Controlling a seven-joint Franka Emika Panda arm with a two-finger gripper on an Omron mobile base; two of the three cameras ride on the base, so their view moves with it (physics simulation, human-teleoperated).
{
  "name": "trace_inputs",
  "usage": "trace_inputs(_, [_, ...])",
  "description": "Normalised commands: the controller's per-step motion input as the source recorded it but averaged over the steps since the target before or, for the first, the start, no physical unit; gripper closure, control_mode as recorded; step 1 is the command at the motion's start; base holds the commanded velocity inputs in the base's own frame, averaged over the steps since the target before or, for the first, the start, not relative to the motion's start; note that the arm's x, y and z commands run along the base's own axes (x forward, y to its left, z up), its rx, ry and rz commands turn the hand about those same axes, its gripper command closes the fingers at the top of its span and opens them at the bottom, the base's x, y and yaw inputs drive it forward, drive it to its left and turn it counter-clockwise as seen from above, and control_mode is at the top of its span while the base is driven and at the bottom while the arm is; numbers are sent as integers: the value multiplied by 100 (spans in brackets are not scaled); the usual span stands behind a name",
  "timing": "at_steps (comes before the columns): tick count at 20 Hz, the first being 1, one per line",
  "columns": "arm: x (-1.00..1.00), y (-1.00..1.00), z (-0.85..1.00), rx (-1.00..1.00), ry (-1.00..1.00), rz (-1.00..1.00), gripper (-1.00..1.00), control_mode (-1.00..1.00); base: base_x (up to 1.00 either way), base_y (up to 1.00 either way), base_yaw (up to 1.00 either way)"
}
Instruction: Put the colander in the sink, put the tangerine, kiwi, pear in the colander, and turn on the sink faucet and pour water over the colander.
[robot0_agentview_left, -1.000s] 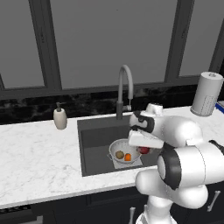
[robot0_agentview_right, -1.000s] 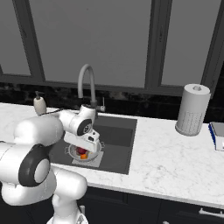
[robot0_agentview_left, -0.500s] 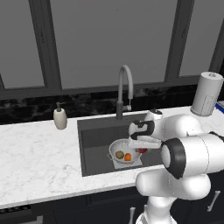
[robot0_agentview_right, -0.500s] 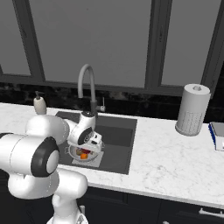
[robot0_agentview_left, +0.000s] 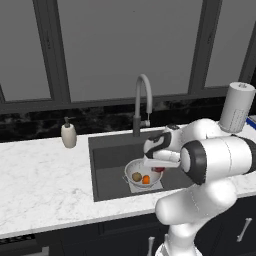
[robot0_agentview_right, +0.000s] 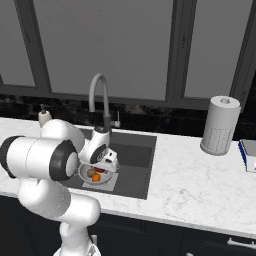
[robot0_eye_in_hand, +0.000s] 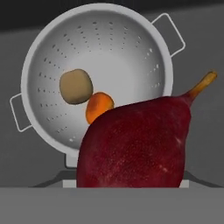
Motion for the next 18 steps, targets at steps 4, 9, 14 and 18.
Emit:
trace_inputs(4, [24, 0, -43, -1, 0, 0, 100, -100, 0, 0, 0])
trace_inputs(9, [23, 0, -49, 0, 0, 0, 100, -100, 0, 0, 0])
trace_inputs(14, [24, 0, -25, 0, 0, 0, 100, -100, 0, 0, 0])
trace_inputs(18, [11, 2, -19, 0, 0, 0, 100, -100, 0, 0, 0])
